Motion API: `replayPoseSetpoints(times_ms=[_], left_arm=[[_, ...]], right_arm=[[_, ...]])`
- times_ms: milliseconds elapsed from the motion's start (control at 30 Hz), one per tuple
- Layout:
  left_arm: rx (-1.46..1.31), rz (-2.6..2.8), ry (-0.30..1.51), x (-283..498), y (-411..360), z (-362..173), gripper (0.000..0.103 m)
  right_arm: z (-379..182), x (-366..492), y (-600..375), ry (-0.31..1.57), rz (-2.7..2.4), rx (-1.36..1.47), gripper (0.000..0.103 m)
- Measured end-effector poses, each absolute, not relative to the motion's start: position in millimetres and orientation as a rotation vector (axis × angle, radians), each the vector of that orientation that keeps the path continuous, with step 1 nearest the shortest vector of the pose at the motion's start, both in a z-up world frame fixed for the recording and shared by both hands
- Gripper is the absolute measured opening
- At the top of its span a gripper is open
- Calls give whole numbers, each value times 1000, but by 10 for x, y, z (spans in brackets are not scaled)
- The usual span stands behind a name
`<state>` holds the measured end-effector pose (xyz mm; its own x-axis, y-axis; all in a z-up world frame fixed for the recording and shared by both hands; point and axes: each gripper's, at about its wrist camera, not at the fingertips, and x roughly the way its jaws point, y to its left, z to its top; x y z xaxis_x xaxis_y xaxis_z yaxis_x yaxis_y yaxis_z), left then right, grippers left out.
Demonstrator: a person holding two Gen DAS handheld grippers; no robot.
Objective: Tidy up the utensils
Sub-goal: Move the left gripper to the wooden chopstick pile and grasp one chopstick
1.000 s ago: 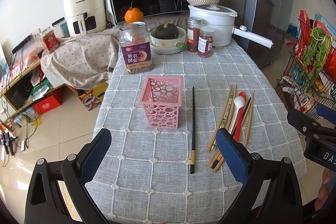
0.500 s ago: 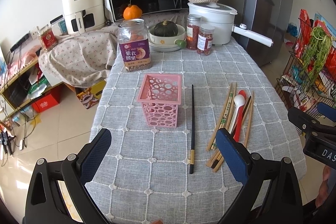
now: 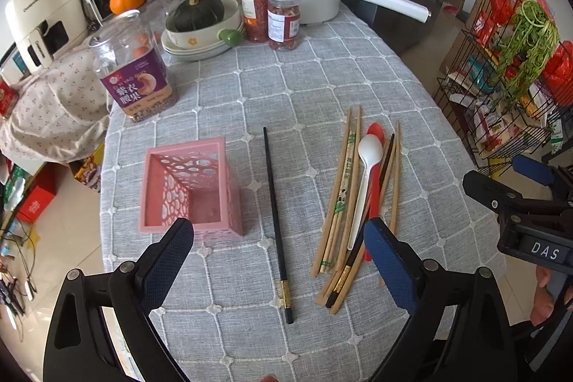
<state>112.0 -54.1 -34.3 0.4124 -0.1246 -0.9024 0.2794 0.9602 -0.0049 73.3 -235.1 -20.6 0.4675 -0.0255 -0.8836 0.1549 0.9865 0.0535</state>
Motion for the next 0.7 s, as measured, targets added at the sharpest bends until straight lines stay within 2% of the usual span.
replayPoseSetpoints(times_ms=[133,200,267,367,500,700], left_arm=[[173,-228,1204,1552,-729,-572,74],[186,-212,1246,1764,-835,-701,66],[188,-189,1290,1951,-903,-839,54],[194,-129,1338,2185,-962,-1038,40],[308,-33,1281,2386,-1073,-1117,36],[347,-45,1275,2401,-1226,-1132,35]], right_arm=[[-399,818,-2544,1152,-83,226,86],[-447,835,-2619,1163,-65,279,83],[-471,846,-2659,1166,-47,305,82],[-480,870,-2677,1163,-26,326,82],[-464,891,-2705,1152,3,350,82],[-408,903,-2762,1127,16,379,82]])
